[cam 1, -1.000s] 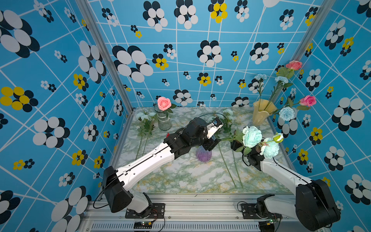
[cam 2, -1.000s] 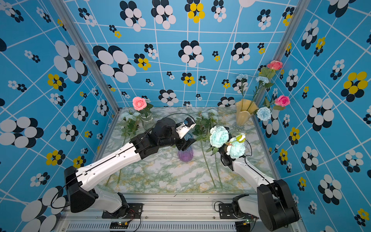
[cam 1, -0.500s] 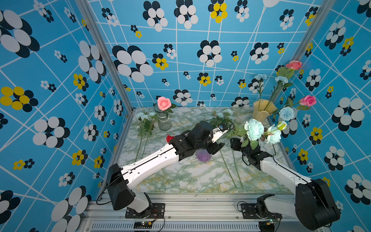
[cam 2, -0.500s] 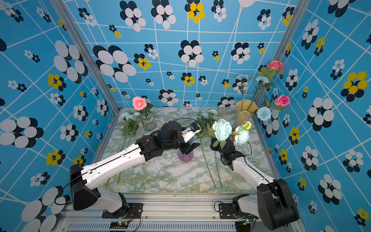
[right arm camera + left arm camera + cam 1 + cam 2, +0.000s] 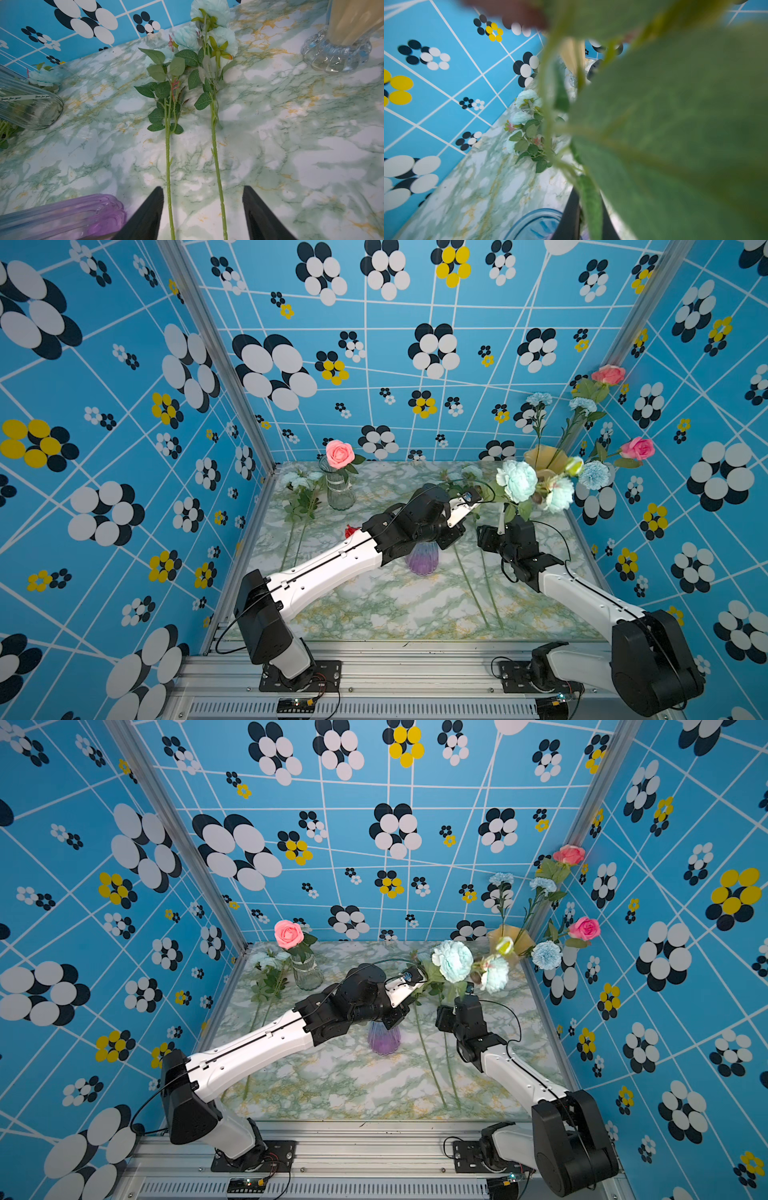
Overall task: Pick out blue flowers from the vase
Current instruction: Pick up the flower from the vase.
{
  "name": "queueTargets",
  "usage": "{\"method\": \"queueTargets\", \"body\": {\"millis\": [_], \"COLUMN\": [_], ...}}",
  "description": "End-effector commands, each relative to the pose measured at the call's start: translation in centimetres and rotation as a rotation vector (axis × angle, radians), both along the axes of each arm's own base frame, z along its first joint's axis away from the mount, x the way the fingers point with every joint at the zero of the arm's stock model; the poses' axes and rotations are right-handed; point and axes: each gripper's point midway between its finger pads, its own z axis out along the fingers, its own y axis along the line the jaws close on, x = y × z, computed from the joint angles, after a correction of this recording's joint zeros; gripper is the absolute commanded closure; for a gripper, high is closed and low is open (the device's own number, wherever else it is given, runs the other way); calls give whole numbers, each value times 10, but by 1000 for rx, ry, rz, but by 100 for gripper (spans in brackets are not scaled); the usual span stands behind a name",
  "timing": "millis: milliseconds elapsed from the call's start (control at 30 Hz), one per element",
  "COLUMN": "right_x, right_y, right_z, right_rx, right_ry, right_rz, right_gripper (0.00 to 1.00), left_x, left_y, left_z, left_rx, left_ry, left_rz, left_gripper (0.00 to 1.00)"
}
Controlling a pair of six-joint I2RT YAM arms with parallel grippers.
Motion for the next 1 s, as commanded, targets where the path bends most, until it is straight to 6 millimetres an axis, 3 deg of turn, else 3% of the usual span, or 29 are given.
{"method": "queueTargets", "body": {"millis": [0, 333, 533, 733, 967], "right_x": [2, 2, 2, 2, 5], "right_y": [3, 3, 3, 2, 3], "right_z": [6, 5, 4, 3, 1], "right_rx": [2, 1, 0, -2, -6], "right_ry": [-9, -7, 0, 1, 17], "right_rz": [15, 14, 15, 12, 11], "right_gripper": [36, 36, 35, 31, 28], "left_x": [2, 16, 16, 8, -14], "left_y": [-4, 18, 27, 33, 43], "left_z": [24, 75, 123, 167, 219], "left_rx": [-56, -120, -204, -294, -385], "left_ry": [-28, -93, -129, -142, -144], "left_rz": [-9, 39, 43, 32, -22], "left_gripper": [96, 100, 100, 100, 100]}}
